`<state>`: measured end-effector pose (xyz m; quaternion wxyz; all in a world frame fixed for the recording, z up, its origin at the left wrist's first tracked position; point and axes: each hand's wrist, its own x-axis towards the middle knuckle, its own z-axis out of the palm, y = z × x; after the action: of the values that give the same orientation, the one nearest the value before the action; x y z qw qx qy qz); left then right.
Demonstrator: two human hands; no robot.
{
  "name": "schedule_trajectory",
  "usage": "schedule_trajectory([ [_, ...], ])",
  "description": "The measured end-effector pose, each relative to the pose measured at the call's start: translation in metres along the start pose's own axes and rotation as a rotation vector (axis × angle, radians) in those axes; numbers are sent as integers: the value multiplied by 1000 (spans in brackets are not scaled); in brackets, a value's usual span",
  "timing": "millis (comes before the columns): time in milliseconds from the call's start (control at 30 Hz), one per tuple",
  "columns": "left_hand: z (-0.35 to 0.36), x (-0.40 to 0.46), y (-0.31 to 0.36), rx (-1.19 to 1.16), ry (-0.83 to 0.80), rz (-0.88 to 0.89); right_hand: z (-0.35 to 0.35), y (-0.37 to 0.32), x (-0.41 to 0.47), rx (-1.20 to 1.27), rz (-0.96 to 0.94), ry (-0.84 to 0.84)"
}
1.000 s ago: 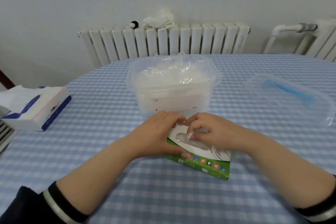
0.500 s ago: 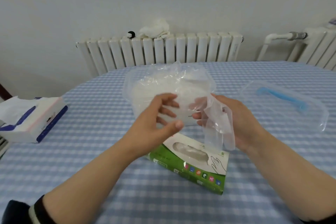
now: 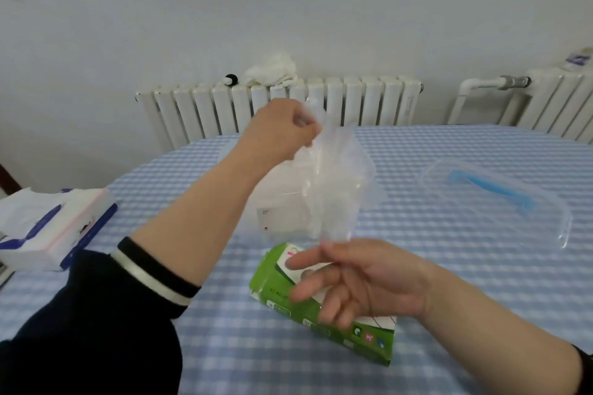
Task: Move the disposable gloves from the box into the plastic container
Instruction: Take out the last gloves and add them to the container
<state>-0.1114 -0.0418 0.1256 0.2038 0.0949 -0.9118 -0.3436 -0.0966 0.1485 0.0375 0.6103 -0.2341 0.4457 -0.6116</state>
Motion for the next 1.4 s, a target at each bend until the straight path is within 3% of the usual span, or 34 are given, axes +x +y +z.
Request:
schedule_trajectory([
  [100, -2, 16, -8, 170, 38, -22, 17, -6, 10, -132, -275, 2],
  [167, -2, 22, -13, 261, 63, -12, 30, -20, 19, -307, -628, 283],
  [234, -1, 27, -21, 267, 60, -48, 33, -42, 30, -662, -858, 587],
  [300, 0, 31, -30, 184, 59, -98, 23, -63, 44, -1075, -758, 766],
  [434, 0, 31, -50, 231, 57, -161, -10, -92, 75, -1520, -223, 831],
  [567, -3, 25, -69, 390, -16, -99, -21, -111, 91, -1640, 148, 667],
  [767, -18, 10, -89, 743, -193, 217, -30, -119, 101, -1754, 302, 601],
  [901, -22, 8, -88, 752, -286, 183, -37, -117, 96, -1669, 184, 663],
  [967, -23, 9, -84, 757, -300, 155, -36, -117, 85, -1591, -44, 804],
  [1067, -23, 9, -84, 759, -315, 127, -27, -102, 55, -1466, -541, 1069],
  [1134, -23, 8, -83, 753, -308, 116, -19, -87, 30, -1225, -701, 951],
  [1201, -23, 5, -81, 717, -292, 88, -11, -71, 6, -1061, -510, 590],
  [1301, -27, -1, -78, 616, -198, 99, -19, -41, -7, -1319, -58, 216],
  [1401, -24, -12, -78, 576, -42, 219, -30, -13, -3, -1506, 107, 170],
])
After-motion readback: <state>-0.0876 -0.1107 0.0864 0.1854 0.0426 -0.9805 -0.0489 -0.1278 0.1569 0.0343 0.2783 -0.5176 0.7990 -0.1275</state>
